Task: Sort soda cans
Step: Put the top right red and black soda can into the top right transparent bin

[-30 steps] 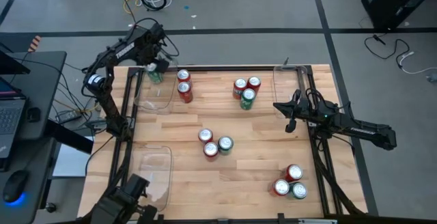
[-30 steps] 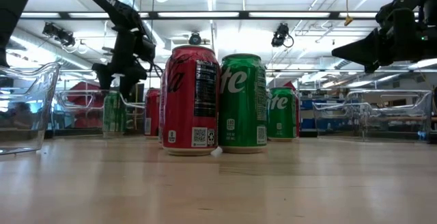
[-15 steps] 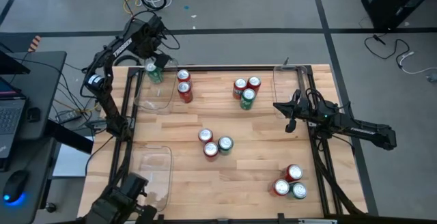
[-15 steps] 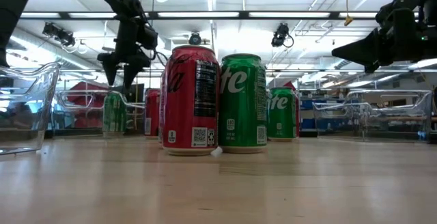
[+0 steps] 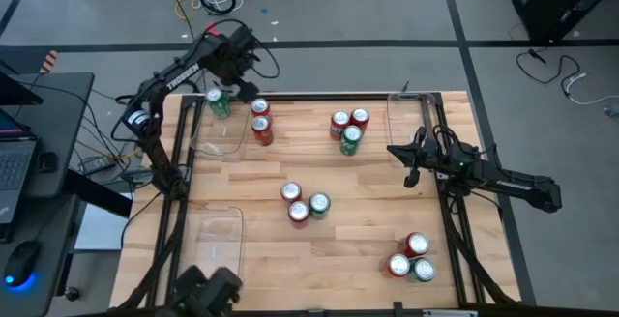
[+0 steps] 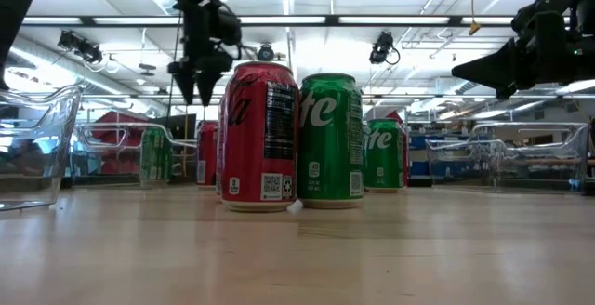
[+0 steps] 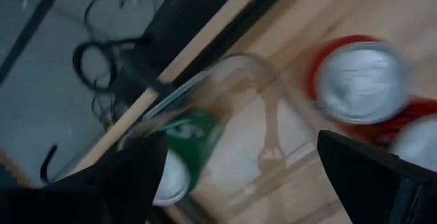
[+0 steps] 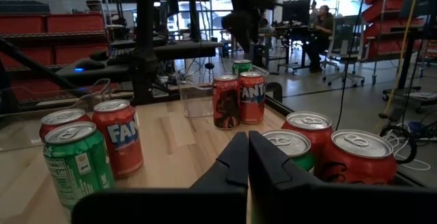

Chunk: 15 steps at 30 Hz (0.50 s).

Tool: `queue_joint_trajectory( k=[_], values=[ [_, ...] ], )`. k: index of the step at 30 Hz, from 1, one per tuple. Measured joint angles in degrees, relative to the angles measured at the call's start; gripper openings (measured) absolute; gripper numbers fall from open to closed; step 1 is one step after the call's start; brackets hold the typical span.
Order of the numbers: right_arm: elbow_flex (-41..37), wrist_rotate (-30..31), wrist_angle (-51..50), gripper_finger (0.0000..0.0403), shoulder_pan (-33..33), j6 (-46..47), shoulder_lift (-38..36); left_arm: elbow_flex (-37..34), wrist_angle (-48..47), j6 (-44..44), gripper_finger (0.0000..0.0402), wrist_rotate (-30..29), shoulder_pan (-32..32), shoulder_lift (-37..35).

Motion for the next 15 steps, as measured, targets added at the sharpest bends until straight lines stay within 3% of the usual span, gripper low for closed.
queue_joint_trajectory(
  k=[15],
  values=[
    [0.0,0.0,0.01,0.0,0.01,-0.02,0.0,-0.3,6.15,10.9,0.038,9.51,-13.18,-2.09]
  ],
)
